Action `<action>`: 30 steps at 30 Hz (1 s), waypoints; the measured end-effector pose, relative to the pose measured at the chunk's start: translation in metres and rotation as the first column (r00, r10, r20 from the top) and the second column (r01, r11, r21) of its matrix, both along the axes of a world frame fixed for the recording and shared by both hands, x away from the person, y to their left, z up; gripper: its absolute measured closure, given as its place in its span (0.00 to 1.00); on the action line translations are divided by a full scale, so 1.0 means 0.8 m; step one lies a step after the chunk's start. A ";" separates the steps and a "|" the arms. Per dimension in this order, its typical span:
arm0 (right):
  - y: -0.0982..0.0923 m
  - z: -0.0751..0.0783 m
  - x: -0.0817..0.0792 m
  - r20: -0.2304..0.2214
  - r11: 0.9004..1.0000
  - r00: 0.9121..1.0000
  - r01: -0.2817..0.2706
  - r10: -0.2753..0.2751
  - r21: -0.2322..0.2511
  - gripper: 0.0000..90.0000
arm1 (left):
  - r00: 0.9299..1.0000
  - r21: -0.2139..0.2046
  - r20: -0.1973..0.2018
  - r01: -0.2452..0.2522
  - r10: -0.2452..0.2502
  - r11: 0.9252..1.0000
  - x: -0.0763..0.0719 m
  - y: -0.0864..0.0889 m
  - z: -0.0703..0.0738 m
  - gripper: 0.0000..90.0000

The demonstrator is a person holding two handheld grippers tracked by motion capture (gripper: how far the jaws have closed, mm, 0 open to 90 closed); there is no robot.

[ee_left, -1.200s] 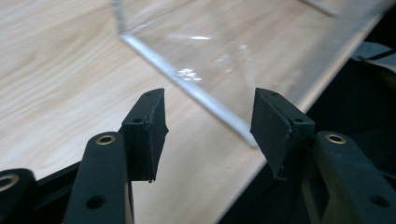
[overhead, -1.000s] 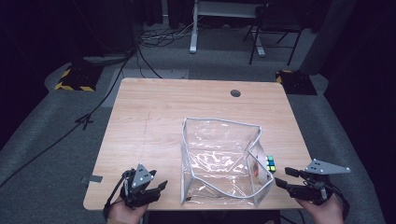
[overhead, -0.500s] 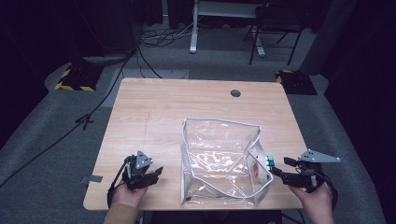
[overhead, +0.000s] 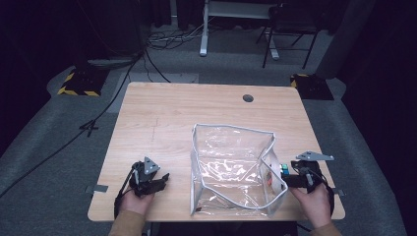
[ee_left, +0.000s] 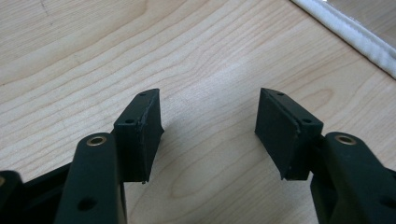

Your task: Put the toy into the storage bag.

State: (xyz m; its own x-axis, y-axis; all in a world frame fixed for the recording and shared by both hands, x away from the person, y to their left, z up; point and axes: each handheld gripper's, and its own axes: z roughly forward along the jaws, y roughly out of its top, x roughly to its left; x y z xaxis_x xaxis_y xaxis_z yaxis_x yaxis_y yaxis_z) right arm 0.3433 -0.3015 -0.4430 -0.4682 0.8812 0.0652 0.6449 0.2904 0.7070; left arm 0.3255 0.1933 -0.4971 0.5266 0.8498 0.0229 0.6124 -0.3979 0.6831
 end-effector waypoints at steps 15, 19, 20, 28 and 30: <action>0.007 -0.017 0.012 -0.056 1.000 0.998 -0.005 0.004 -0.006 0.19 | 1.000 -0.053 0.003 -0.010 0.010 0.999 0.003 0.008 -0.005 0.41; -0.008 -0.014 0.008 -0.061 1.000 0.998 -0.001 0.000 -0.021 0.20 | 1.000 -0.053 0.002 -0.010 0.010 0.999 0.003 0.008 -0.005 0.41; -0.012 -0.013 0.006 -0.064 1.000 0.998 0.002 -0.004 -0.025 0.20 | 1.000 -0.053 0.003 -0.010 0.010 0.999 0.003 0.008 -0.005 0.41; -0.036 -0.005 0.004 -0.081 0.999 0.997 -0.011 0.007 -0.049 0.23 | 1.000 -0.055 0.007 -0.011 0.012 0.998 0.005 0.008 -0.006 0.41; -0.031 0.000 0.009 -0.078 0.997 0.996 -0.039 0.033 -0.072 0.24 | 1.000 -0.061 0.003 -0.009 0.010 0.998 0.005 0.008 -0.006 0.40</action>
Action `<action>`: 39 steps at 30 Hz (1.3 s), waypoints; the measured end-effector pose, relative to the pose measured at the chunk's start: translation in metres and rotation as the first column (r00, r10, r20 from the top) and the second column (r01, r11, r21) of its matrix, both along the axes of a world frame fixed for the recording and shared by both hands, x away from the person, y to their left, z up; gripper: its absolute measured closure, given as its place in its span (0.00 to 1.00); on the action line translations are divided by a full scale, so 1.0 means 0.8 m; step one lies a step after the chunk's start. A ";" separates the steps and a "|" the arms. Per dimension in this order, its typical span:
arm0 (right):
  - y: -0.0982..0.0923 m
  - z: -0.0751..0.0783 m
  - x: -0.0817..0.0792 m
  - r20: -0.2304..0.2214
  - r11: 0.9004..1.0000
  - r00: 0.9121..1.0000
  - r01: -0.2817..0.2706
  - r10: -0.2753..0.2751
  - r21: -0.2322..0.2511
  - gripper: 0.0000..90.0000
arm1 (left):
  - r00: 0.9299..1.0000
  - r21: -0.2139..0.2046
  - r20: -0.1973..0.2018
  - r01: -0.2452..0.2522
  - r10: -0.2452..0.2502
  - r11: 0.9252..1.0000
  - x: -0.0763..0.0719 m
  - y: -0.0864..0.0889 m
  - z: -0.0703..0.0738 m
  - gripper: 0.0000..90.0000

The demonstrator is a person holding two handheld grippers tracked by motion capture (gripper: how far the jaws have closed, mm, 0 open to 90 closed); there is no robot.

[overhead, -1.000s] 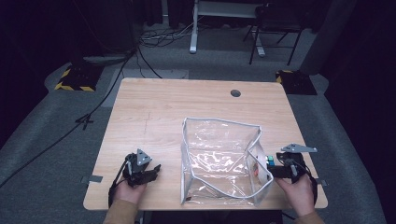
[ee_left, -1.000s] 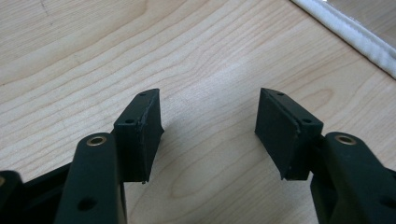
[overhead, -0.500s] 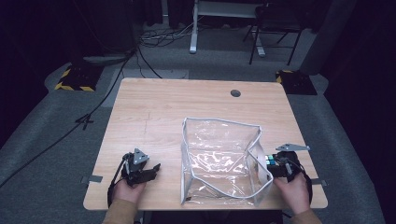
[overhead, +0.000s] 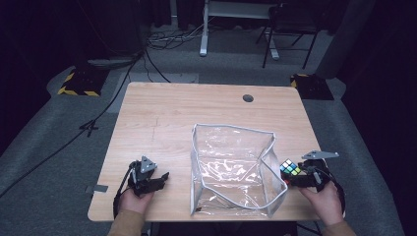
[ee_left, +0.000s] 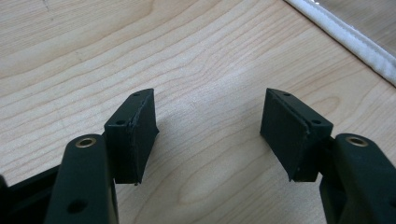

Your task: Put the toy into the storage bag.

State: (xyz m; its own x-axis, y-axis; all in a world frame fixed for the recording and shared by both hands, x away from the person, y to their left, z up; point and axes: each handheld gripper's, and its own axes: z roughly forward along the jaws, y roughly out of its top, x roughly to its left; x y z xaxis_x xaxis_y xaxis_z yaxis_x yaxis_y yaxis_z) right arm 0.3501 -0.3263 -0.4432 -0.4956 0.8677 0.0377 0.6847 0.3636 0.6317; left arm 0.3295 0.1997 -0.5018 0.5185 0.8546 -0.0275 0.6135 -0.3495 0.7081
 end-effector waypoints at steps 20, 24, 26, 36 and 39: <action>0.023 0.000 0.048 -0.212 0.980 0.972 -0.133 0.099 -0.151 0.37 | 1.000 0.008 0.002 0.022 -0.022 1.000 0.003 0.003 0.000 0.39; 0.022 0.003 0.048 -0.223 0.976 0.968 -0.149 0.111 -0.161 0.38 | 1.000 0.010 0.001 0.020 -0.020 1.000 0.003 0.003 0.000 0.40; 0.019 0.008 0.047 -0.216 0.981 0.971 -0.134 0.102 -0.140 0.38 | 1.000 0.012 -0.001 0.020 -0.020 1.000 0.004 0.003 0.000 0.40; 0.005 0.050 0.039 -0.181 0.987 0.977 -0.128 0.109 -0.097 0.38 | 1.000 0.007 0.002 0.022 -0.022 1.000 0.004 0.002 0.000 0.40; 0.002 0.062 0.037 -0.168 0.989 0.980 -0.125 0.111 -0.079 0.38 | 1.000 0.007 0.003 0.021 -0.021 1.000 0.004 0.002 0.000 0.40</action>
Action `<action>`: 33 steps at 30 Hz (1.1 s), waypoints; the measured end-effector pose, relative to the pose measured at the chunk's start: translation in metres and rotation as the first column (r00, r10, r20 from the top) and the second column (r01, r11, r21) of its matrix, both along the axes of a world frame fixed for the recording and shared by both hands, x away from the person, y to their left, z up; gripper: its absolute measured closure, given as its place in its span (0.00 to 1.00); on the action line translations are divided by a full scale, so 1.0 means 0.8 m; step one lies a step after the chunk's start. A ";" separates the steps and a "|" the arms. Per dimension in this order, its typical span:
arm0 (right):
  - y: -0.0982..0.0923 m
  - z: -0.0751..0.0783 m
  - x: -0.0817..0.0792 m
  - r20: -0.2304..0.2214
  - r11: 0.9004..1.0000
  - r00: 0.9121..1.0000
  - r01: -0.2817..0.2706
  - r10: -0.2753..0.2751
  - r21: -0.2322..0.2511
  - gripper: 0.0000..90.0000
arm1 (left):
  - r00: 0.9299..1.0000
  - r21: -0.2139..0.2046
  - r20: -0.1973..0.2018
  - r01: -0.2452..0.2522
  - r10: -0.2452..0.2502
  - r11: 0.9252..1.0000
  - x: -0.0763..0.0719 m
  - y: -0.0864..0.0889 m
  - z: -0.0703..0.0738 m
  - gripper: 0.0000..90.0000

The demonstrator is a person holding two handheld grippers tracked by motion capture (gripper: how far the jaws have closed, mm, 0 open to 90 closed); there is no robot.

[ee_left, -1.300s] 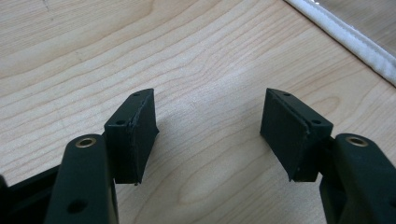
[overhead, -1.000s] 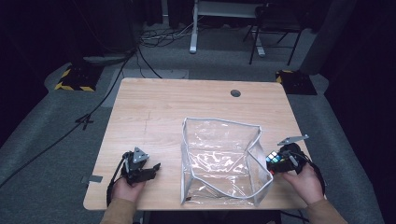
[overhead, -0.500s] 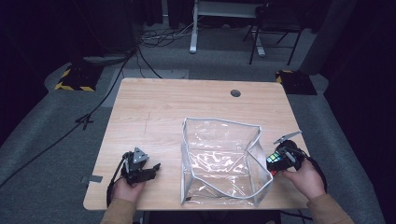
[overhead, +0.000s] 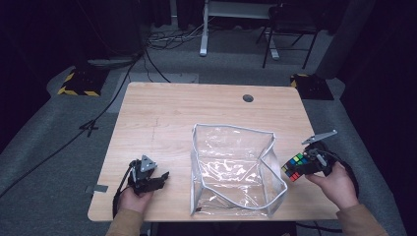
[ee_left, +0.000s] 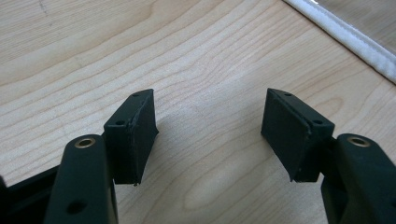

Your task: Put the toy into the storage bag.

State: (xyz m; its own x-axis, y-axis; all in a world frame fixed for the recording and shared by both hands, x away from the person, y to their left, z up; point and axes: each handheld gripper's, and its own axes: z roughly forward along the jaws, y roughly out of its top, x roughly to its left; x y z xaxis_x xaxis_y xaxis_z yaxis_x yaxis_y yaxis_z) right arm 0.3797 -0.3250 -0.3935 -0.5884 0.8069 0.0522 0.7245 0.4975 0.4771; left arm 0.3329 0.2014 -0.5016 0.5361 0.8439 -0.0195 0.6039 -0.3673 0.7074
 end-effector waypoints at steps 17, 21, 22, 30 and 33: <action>-0.012 0.087 -0.018 0.139 0.996 0.990 -0.045 0.035 0.073 0.38 | 1.000 -0.004 -0.007 -0.018 0.018 1.000 0.001 -0.002 0.000 0.39; -0.012 0.100 -0.022 0.164 0.995 0.986 -0.045 0.031 0.083 0.38 | 1.000 -0.003 -0.007 -0.018 0.018 1.000 0.001 -0.002 0.000 0.39; -0.012 0.107 -0.024 0.172 0.995 0.984 -0.049 0.033 0.089 0.38 | 1.000 -0.004 -0.007 -0.018 0.018 1.000 0.001 -0.002 0.000 0.39; -0.003 0.143 -0.031 0.210 0.991 0.976 -0.080 0.055 0.112 0.38 | 1.000 -0.002 -0.015 -0.016 0.016 1.000 0.001 -0.002 0.001 0.39; 0.005 0.157 -0.034 0.220 0.987 0.972 -0.104 0.076 0.120 0.38 | 1.000 -0.002 -0.015 -0.016 0.016 1.000 0.001 -0.002 0.001 0.39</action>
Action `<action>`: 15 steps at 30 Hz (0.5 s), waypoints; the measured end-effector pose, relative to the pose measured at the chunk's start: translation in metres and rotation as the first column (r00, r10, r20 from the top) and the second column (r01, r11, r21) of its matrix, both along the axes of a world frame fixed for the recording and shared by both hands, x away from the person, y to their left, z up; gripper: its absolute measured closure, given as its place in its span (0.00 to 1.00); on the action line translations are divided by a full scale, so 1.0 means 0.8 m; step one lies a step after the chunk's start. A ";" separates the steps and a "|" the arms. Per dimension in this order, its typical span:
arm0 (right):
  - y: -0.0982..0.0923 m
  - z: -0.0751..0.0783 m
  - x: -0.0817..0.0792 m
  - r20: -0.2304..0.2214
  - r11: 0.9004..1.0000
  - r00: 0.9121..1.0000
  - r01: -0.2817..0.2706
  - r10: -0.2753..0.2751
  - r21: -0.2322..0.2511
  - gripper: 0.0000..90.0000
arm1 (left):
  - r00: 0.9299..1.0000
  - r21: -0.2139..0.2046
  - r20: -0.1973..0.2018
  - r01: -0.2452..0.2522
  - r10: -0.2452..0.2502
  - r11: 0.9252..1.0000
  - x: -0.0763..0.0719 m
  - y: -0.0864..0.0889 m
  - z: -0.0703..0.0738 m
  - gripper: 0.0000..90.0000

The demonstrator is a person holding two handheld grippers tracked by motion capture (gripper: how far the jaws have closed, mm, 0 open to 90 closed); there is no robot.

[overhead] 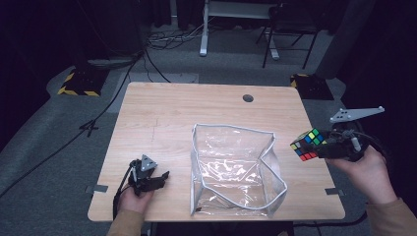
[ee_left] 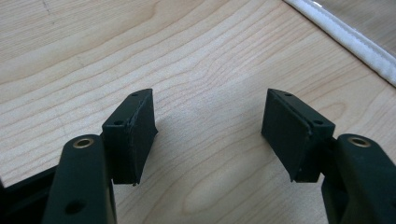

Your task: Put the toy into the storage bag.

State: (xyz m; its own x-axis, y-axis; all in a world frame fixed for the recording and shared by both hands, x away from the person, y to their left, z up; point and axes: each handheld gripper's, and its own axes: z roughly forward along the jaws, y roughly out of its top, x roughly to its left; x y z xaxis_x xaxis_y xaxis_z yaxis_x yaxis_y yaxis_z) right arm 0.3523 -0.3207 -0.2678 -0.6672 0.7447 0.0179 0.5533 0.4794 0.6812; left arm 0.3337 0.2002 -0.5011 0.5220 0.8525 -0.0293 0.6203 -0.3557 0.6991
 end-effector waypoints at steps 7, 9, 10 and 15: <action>0.020 0.018 -0.003 0.027 0.998 0.998 -0.060 0.060 0.002 0.38 | 1.000 -0.001 0.007 -0.002 0.002 1.000 0.000 -0.001 -0.001 0.39; 0.028 0.025 -0.003 0.030 0.997 0.997 -0.072 0.071 0.001 0.38 | 1.000 0.000 0.006 -0.003 0.003 1.000 0.000 -0.001 -0.001 0.39; 0.033 0.029 -0.004 0.035 0.997 0.996 -0.082 0.082 -0.003 0.38 | 1.000 0.001 0.007 -0.003 0.003 1.000 0.000 -0.001 -0.001 0.39; 0.056 0.038 -0.005 0.046 0.992 0.992 -0.118 0.120 -0.032 0.38 | 1.000 -0.004 0.009 0.004 -0.004 1.000 0.002 -0.003 -0.001 0.39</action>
State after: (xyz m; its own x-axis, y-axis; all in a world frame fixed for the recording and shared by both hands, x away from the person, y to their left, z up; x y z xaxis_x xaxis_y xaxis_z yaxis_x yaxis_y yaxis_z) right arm 0.3483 -0.2755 -0.2376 -0.7505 0.6598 -0.0367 0.4586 0.5601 0.6899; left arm 0.3357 0.1979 -0.5019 0.5257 0.8502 -0.0279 0.6125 -0.3555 0.7060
